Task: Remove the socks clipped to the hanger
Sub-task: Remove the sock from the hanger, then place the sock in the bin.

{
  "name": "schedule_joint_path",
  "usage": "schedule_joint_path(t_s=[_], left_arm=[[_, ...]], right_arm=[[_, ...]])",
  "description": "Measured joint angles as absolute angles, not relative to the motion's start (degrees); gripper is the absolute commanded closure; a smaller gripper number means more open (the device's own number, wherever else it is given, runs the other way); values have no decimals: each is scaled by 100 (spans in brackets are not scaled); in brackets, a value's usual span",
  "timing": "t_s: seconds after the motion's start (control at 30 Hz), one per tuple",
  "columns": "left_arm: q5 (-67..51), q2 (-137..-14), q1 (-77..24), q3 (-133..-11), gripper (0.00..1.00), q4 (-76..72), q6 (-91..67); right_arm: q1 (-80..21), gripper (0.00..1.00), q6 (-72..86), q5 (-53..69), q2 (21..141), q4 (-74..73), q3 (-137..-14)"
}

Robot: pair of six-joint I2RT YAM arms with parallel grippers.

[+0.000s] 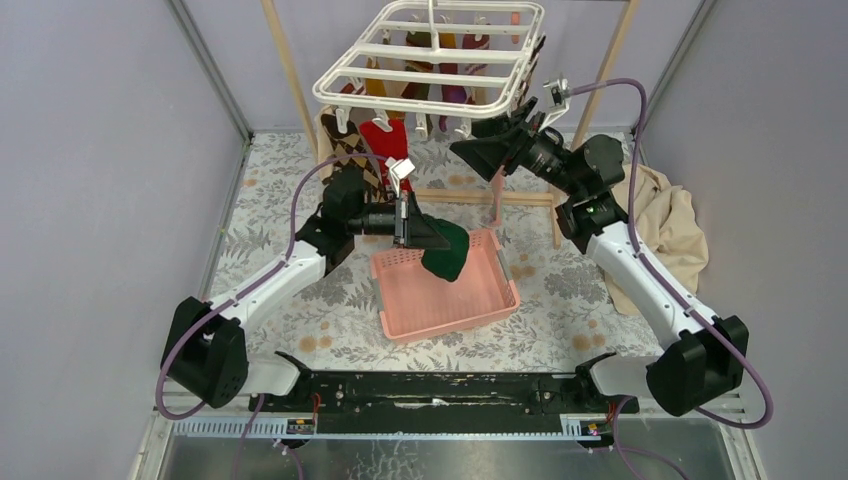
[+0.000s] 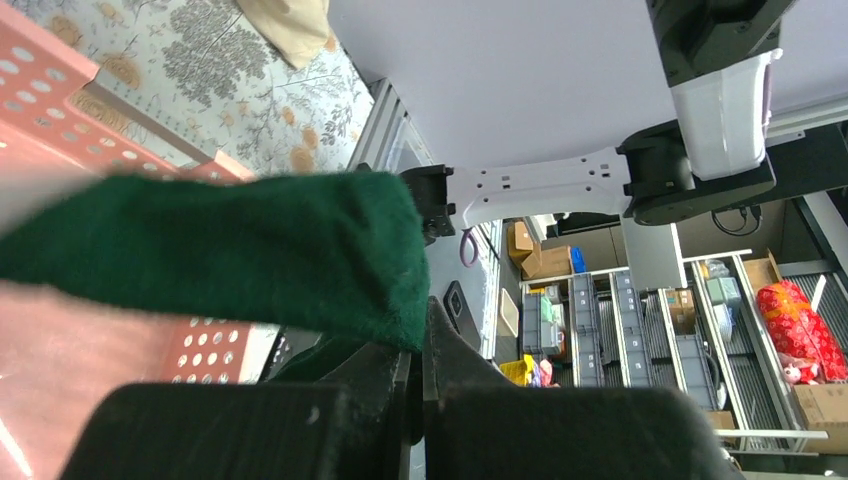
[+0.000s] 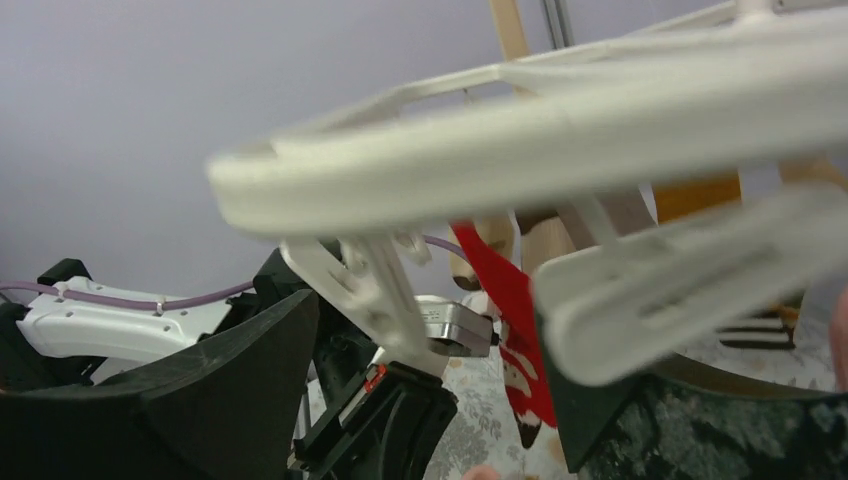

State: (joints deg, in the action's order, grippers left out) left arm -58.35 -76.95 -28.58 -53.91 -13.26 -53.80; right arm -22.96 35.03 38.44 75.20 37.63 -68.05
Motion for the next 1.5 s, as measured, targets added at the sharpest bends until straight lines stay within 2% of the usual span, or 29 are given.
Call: schedule_joint_path(t_s=[0.33,0.63,0.87,1.1,1.13,1.2,1.23,1.27,1.37,1.5], left_arm=[[-5280,-7649,-3035,-5017,100,-753,-4838],[-4278,-7734,-3465,-4619,89,-226,-4298],[-3629,-8134,-3662,-4305,89,-403,-4195],[-3291,-8943,-4152,-4530,89,-860,-4171],[-3253,-9045,-4191,-4604,85,-921,-4167],[-3181,-9233,-4239,-4764,66,-1009,-4150],[-3153,-9317,-4250,-4845,45,-1041,-4117],[-3107,-9391,-4272,-4930,31,-1050,-4088],[-2963,-9522,-4313,-5105,3,-1052,-3997],[-2797,-9507,-4359,-5146,1,-928,-3903]], right_arm=[[-2296,10,3157,3494,6678,3015,-5769],[-2298,10,2864,3317,6117,2338,-4792],[-2298,10,2821,3299,6058,2169,-4458],[-2298,10,2808,3253,6053,2161,-4322],[-2298,10,2805,3253,6051,2161,-4320],[-2298,10,2799,3249,6051,2150,-4320],[-2298,10,2783,3251,6049,2139,-4320],[-2298,10,2773,3249,6049,2119,-4320],[-2298,10,2718,3249,6049,2038,-4322],[-2298,10,2637,3247,6049,1900,-4322]])
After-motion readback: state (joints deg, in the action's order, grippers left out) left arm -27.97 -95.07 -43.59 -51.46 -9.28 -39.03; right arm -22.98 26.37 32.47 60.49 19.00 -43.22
